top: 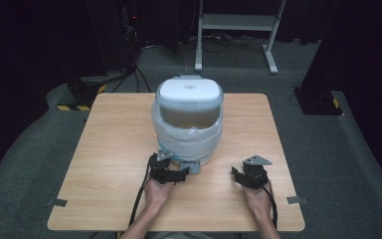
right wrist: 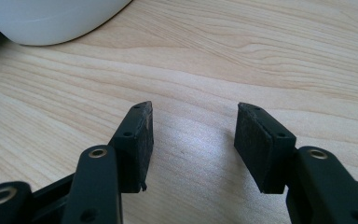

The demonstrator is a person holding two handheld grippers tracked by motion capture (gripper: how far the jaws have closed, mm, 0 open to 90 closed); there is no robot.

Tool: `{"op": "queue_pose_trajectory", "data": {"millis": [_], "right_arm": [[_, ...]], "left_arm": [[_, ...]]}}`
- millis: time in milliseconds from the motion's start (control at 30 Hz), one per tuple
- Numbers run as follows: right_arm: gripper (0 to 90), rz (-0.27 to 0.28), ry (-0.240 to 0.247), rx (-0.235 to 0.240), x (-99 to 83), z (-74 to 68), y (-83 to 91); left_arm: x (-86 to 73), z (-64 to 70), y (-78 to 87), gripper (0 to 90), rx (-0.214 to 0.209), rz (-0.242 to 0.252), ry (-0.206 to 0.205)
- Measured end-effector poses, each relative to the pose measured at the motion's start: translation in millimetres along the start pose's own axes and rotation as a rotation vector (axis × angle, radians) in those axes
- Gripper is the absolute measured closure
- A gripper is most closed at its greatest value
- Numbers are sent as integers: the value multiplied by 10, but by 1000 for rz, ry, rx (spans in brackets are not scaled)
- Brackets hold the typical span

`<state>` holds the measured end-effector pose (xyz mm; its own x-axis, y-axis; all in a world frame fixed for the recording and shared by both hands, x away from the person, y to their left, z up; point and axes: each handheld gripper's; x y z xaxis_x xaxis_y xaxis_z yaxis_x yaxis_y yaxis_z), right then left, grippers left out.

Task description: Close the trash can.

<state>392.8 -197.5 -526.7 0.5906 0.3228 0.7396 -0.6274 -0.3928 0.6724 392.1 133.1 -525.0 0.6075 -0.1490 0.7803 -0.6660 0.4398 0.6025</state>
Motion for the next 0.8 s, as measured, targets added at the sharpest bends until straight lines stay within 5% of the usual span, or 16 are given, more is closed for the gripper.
{"op": "queue_pose_trajectory", "data": {"millis": [400, 800], "right_arm": [[466, -1, -2, -1, 0, 0, 0], [451, -1, -3, -1, 1, 6, -1]], "left_arm": [[-10, -141, 277, 13, 31, -1, -29], [-164, -372, 374, 48, 112, -37, 13]]}}
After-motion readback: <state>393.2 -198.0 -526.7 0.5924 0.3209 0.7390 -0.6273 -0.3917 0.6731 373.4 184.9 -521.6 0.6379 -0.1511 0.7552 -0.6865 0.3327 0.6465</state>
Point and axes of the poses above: each handheld gripper's, and its own axes: y roughly backward along the jaws, x roughly out of its top, z roughly to its right, and after that the axes turned 4 degrees about x, right-handed
